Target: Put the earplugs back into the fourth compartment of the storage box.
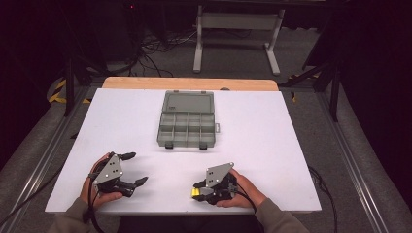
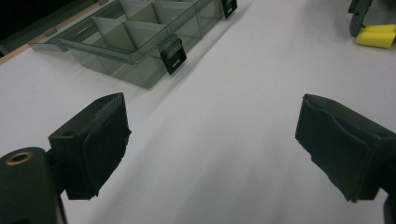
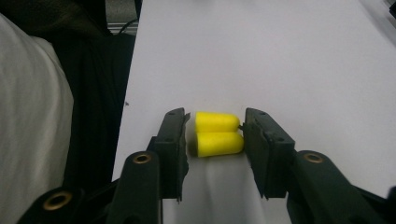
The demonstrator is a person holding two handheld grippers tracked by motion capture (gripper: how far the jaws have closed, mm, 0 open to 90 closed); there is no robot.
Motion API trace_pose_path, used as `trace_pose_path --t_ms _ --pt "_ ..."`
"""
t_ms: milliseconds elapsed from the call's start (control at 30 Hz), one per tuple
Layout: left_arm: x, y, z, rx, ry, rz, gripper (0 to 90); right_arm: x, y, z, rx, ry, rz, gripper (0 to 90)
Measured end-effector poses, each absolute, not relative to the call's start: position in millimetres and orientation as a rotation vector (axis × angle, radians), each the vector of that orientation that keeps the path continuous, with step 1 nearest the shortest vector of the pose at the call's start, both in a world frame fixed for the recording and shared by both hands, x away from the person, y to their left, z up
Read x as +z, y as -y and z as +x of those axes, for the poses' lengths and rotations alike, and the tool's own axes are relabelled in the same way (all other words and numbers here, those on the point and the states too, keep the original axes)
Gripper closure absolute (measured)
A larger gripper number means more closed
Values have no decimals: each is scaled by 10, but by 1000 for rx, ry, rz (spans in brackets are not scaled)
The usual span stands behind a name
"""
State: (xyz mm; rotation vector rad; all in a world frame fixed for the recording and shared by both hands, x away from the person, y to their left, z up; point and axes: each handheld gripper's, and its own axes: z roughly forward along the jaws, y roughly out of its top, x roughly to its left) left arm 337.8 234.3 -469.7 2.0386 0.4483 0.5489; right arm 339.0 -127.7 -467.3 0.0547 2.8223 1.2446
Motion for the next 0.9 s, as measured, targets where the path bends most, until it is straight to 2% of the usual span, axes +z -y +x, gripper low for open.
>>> trace_pose_path --t_ms 67,200,900 --pt "-4697 -2342 3379 550 -448 2037 105 -4674 1283 3382 1248 -2818 51 667" --pt "-4687 -2320 3381 548 -447 2038 105 -4675 1300 3366 1250 -2805 48 685" --pt "-4683 -2312 3361 559 -447 2043 105 -4576 1446 3331 1330 -2696 104 692"
